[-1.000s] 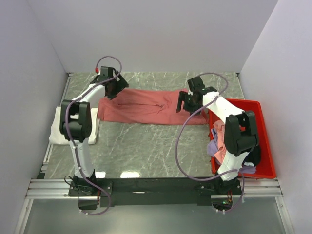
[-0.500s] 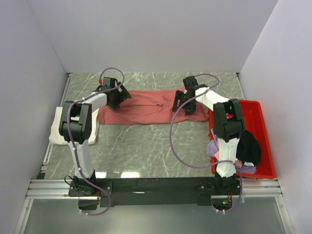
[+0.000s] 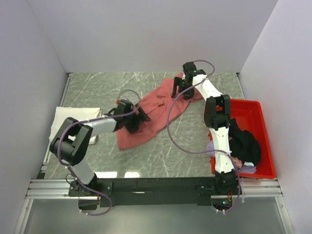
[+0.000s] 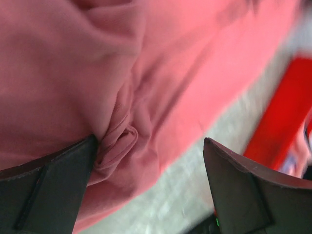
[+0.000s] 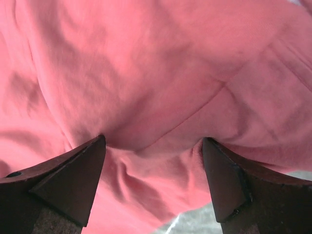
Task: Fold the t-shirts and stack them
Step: Fold the tshirt
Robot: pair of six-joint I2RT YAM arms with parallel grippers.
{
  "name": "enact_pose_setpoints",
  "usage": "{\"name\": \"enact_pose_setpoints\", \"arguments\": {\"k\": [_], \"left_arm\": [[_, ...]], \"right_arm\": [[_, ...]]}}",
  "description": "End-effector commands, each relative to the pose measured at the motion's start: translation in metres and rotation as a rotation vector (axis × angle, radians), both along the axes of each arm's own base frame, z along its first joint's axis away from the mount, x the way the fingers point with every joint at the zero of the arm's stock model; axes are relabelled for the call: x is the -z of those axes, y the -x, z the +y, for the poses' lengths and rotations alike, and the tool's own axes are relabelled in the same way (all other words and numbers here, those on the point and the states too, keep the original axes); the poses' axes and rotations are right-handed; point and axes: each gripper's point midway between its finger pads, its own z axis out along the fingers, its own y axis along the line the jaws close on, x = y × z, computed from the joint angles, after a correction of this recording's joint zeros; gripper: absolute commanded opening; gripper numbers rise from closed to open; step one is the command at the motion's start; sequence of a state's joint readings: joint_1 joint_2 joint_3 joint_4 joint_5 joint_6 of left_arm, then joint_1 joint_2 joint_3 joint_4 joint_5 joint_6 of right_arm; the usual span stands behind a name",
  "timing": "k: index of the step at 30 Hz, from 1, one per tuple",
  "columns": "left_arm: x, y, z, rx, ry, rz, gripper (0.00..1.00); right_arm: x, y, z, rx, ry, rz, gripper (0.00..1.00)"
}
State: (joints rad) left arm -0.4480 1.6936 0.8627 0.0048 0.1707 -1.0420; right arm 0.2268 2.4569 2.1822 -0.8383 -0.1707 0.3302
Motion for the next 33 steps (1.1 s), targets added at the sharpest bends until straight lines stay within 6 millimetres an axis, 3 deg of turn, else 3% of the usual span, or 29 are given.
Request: {"name": "enact_pose_setpoints", "arguments": {"k": [1, 2, 5, 10, 11, 12, 14, 16, 19, 20, 21, 22, 23, 28, 29, 30, 33], "left_arm": [[0.055, 0.108, -0.029, 0.13, -0.003, 0.345, 0.99], [0.053, 0.122, -0.045, 0.184, 0.007, 0.344, 0.99], [0.052, 0.141, -0.062, 0.214, -0.033, 0.349, 0.99], [0.031, 0.152, -0.083, 0.217, -0.096, 0.277, 1.0], [0.029, 0.163, -0.082, 0.228, -0.136, 0.272, 0.99], [0.014, 0.161, -0.085, 0.219, -0.137, 0.235, 0.99], [0.006, 0.168, -0.079, 0.193, -0.192, 0.201, 1.0], [-0.014, 0.171, -0.081, 0.181, -0.189, 0.128, 0.99], [-0.038, 0.173, -0.08, 0.187, -0.17, 0.053, 0.99], [-0.044, 0.174, -0.08, 0.191, -0.173, 0.026, 0.99], [-0.057, 0.174, -0.08, 0.195, -0.153, -0.002, 0.99], [-0.06, 0.174, -0.076, 0.205, -0.166, -0.02, 1.0], [-0.064, 0.17, -0.07, 0.179, -0.18, -0.045, 0.99], [-0.075, 0.168, -0.032, 0.086, -0.215, -0.102, 1.0], [-0.076, 0.167, -0.025, 0.06, -0.224, -0.106, 1.0], [-0.077, 0.164, -0.011, -0.001, -0.236, -0.123, 0.99], [-0.069, 0.168, 0.031, -0.127, -0.3, -0.117, 1.0]], "right_arm": [[0.024, 0.006, 0.018, -0.088, -0.028, 0.068, 0.87], [0.027, 0.007, 0.03, -0.107, -0.054, 0.07, 0.87], [0.023, -0.005, 0.059, -0.142, -0.095, 0.008, 0.88], [-0.005, -0.028, 0.104, -0.177, -0.188, -0.125, 0.91], [-0.009, -0.031, 0.107, -0.169, -0.201, -0.142, 0.91], [-0.014, -0.036, 0.113, -0.171, -0.214, -0.169, 0.91], [-0.028, -0.042, 0.115, -0.172, -0.237, -0.204, 0.92], [-0.041, -0.046, 0.116, -0.179, -0.249, -0.235, 0.92], [-0.072, -0.047, 0.119, -0.192, -0.265, -0.292, 0.92], [-0.092, -0.044, 0.12, -0.204, -0.274, -0.317, 0.92], [-0.096, -0.039, 0.119, -0.21, -0.271, -0.308, 0.93], [-0.105, -0.034, 0.121, -0.224, -0.27, -0.319, 0.93], [-0.13, -0.031, 0.119, -0.236, -0.258, -0.365, 0.93], [-0.163, -0.003, 0.107, -0.242, -0.157, -0.409, 0.93], [-0.182, 0.005, 0.106, -0.244, -0.153, -0.439, 0.94], [-0.171, 0.012, 0.098, -0.215, -0.111, -0.415, 0.94], [-0.17, 0.04, 0.095, -0.201, -0.082, -0.417, 0.94]]}}
